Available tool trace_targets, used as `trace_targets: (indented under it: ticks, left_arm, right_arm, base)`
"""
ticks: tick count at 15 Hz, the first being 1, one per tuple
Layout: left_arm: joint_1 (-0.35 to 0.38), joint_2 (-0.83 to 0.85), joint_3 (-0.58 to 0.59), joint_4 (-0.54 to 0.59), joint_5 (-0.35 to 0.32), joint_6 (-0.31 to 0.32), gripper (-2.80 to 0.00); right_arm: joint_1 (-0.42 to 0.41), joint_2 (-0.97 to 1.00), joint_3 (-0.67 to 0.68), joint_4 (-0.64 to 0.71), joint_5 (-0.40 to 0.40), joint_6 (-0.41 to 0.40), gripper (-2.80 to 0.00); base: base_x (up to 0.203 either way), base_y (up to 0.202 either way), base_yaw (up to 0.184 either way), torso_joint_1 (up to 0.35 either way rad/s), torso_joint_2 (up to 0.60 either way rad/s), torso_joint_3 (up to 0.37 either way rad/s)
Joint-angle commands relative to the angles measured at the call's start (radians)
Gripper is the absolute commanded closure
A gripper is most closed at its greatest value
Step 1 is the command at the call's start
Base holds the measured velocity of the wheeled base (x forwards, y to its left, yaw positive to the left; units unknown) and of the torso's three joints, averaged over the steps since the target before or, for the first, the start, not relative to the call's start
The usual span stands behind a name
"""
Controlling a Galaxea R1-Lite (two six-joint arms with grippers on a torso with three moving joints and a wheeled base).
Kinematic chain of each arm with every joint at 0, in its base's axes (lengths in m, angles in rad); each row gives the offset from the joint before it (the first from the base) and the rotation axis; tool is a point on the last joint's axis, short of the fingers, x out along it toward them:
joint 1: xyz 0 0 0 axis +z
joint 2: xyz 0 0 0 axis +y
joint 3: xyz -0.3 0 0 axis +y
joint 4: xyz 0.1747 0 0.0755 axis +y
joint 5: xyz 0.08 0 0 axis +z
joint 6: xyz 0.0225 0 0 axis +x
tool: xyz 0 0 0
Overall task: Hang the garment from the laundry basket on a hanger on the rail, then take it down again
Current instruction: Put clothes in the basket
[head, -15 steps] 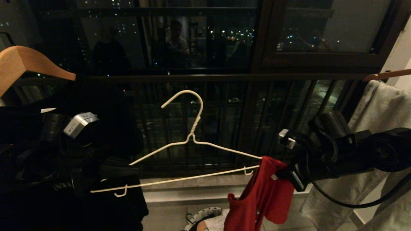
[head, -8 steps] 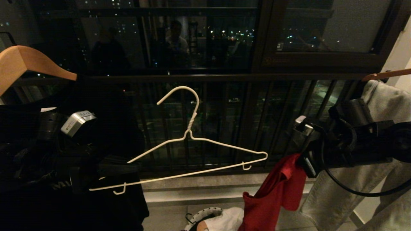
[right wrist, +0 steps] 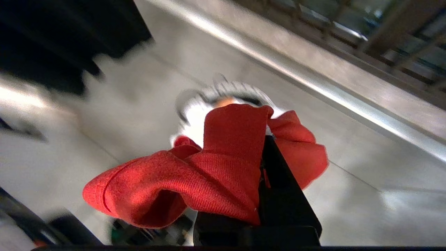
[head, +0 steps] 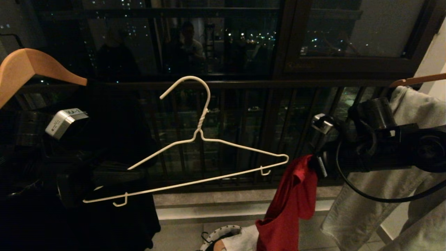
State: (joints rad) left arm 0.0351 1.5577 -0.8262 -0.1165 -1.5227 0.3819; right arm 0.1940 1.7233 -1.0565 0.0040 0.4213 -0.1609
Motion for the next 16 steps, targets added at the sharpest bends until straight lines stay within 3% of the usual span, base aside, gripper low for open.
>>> trace_targets:
  ticks: [1,6,11,16]
  left_arm:
    - [0.007,-0.047,-0.008,-0.002,-0.007,-0.018,0.00]
    - [0.027,-0.118,-0.024,0.000,-0.007,-0.084,0.00]
    - [0.075,-0.157,-0.034,0.000,-0.007,-0.092,0.00]
    - [0.098,-0.182,-0.045,0.000,-0.007,-0.092,0.00]
  right_arm:
    - [0.031,0.012,-0.021,-0.014,0.002,0.066,0.00]
    - [0.097,0.107,-0.068,-0.016,-0.015,0.130,0.00]
    - [0.108,0.299,-0.081,-0.022,-0.044,0.136,0.00]
    - [0.158,0.447,-0.080,-0.119,-0.047,0.183,0.00]
  base:
    - [0.000,0.000,0.000,0.000,0.00,0.000]
    - [0.000,0.000,0.000,0.000,0.00,0.000]
    - [0.000,0.000,0.000,0.000,0.00,0.000]
    - [0.000,0.000,0.000,0.000,0.00,0.000]
